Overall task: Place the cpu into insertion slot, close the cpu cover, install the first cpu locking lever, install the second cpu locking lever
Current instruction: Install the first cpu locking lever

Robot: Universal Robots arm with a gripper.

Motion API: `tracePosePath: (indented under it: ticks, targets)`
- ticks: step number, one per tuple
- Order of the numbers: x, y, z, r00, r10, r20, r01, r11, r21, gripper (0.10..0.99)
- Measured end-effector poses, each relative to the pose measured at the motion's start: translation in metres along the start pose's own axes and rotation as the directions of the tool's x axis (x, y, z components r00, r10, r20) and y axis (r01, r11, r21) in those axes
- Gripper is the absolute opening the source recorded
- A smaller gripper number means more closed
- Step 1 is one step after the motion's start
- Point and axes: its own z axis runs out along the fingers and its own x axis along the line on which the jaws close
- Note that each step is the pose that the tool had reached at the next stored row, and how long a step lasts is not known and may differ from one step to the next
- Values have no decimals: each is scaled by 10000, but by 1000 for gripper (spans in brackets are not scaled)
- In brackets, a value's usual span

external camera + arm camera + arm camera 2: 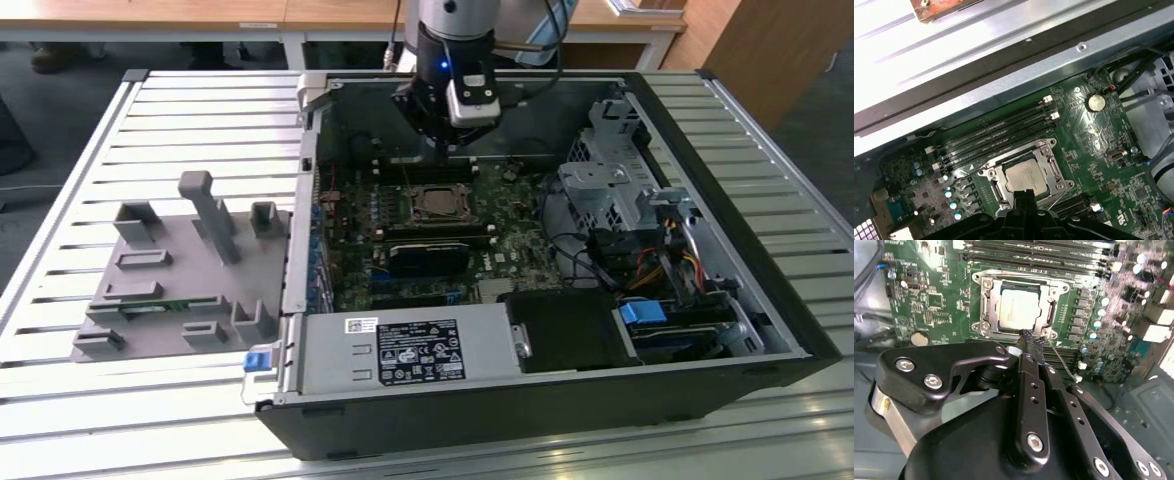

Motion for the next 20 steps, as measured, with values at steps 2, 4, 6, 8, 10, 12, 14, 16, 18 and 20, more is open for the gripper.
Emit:
tracePosePath:
  ticks: [2,4,6,8,10,12,14,16,18,20]
  targets:
    - [0,0,0,9996,-274,-5,274,9996,2,106]
    - [0,0,0,9984,-573,-11,573,9984,5,106]
    - [0,0,0,9965,-831,-15,831,9965,7,106]
    - [0,0,0,9937,-1119,-21,1119,9937,8,106]
    - [0,0,1,9900,-1413,-25,1413,9900,9,106]
    - [0,0,2,9845,-1754,-31,1754,9845,12,106]
    - [0,0,4,9774,-2113,-39,2113,9774,13,106]
    - [0,0,5,9692,-2463,-46,2463,9692,15,106]
    - [0,0,7,9605,-2782,-51,2782,9605,16,106]
    - [0,0,9,9516,-3074,-54,3075,9516,17,106]
